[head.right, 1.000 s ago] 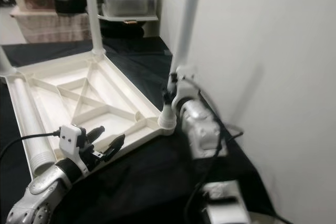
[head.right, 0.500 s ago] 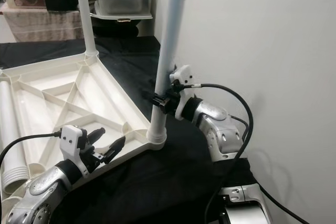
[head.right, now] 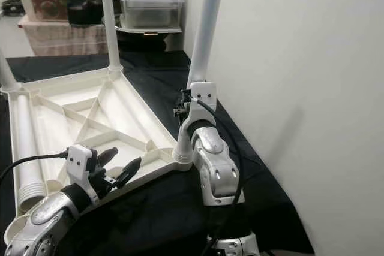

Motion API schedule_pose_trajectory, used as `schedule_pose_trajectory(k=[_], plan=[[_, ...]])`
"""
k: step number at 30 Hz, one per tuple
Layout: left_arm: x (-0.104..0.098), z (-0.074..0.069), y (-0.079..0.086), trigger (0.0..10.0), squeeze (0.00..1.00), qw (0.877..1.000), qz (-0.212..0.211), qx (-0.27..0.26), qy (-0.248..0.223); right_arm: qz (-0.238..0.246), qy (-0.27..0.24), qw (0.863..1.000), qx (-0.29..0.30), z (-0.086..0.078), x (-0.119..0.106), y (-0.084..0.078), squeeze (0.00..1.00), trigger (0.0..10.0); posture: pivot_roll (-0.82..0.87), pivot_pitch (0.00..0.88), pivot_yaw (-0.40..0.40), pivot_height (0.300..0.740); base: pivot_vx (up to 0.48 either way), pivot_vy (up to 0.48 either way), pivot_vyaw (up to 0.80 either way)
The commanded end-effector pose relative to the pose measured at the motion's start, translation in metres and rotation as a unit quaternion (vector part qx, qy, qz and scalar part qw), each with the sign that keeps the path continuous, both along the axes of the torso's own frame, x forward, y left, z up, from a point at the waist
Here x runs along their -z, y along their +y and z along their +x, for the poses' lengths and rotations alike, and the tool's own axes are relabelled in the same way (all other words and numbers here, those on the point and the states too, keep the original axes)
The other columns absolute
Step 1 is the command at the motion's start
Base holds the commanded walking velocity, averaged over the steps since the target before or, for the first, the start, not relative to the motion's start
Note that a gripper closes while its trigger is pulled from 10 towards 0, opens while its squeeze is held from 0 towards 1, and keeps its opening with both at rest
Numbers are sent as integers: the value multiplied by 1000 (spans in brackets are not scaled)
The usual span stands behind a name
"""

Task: Building children table

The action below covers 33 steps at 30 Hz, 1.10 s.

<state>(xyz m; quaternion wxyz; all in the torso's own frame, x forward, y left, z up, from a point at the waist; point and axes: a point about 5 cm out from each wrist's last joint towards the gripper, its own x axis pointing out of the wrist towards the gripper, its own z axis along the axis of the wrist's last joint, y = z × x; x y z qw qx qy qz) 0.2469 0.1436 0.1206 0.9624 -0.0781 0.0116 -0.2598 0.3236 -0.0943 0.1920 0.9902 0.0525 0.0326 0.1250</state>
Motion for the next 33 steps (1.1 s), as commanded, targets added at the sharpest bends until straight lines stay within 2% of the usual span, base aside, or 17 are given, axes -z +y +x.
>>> schedule_pose_trajectory(k=[1,2,3,4,6,8,12,13,15,16,17,19,21,26,30,31,33], plan=[[3,0,-1,10000,0,1000,3,6,8,21,3,998,-66,2,-5,2,1000,10000,15,0,-93,740,0,0,0],[3,0,-1,10000,0,1000,2,6,8,28,-1,996,-85,3,-9,3,667,10000,15,0,-93,740,0,0,0],[3,0,-1,10000,0,1000,2,6,8,33,-14,993,-111,4,-15,3,667,10000,15,0,-93,740,0,0,0],[3,0,-1,10000,0,1000,2,6,8,42,-30,988,-144,3,-22,3,0,10000,15,0,-93,740,0,0,0],[3,0,-1,10000,0,1000,1,6,8,60,-72,968,-234,-6,-32,1,0,10000,14,0,-95,740,0,0,0],[4,1,-2,10000,0,1000,2,5,7,66,-127,901,-409,-32,-41,-7,0,10000,21,0,-101,740,0,0,0],[3,1,-2,10000,0,1000,2,4,6,94,-122,885,-439,-35,-40,-6,0,9647,28,0,-106,740,0,0,0],[3,2,-2,10000,0,1000,2,2,5,116,-120,871,-463,-39,-41,-5,0,5176,28,0,-106,740,0,0,0],[2,2,-1,10000,0,1000,2,2,5,138,-119,853,-490,-43,-41,-4,0,5176,28,0,-106,740,0,0,0],[2,2,-1,10000,0,1000,2,2,5,138,-119,853,-490,-43,-41,-4,0,5176,28,0,-106,740,0,0,0],[3,1,0,10000,0,1000,4,0,6,114,-83,874,-466,-37,-26,2,0,0,37,0,-112,740,0,0,0],[3,0,1,10000,0,1000,5,-1,6,82,-46,896,-434,-29,-11,6,0,0,37,0,-112,740,0,0,0],[4,-1,1,10000,0,1000,6,-2,7,-2,76,969,-234,3,27,2,0,0,34,0,-108,740,0,0,0],[4,-1,1,10000,0,1000,6,-1,9,-42,126,981,140,12,56,-46,0,0,26,0,-102,740,0,0,0],[3,0,0,10000,0,1000,4,1,9,12,108,986,127,2,50,-36,0,0,23,0,-98,740,0,0,0],[3,0,0,10000,0,1000,4,2,9,31,67,994,82,-1,37,-24,0,10000,17,0,-95,740,0,0,0],[3,0,1,10000,0,1000,5,3,9,41,38,997,51,-4,27,-16,0,10000,17,0,-95,740,0,0,0]])
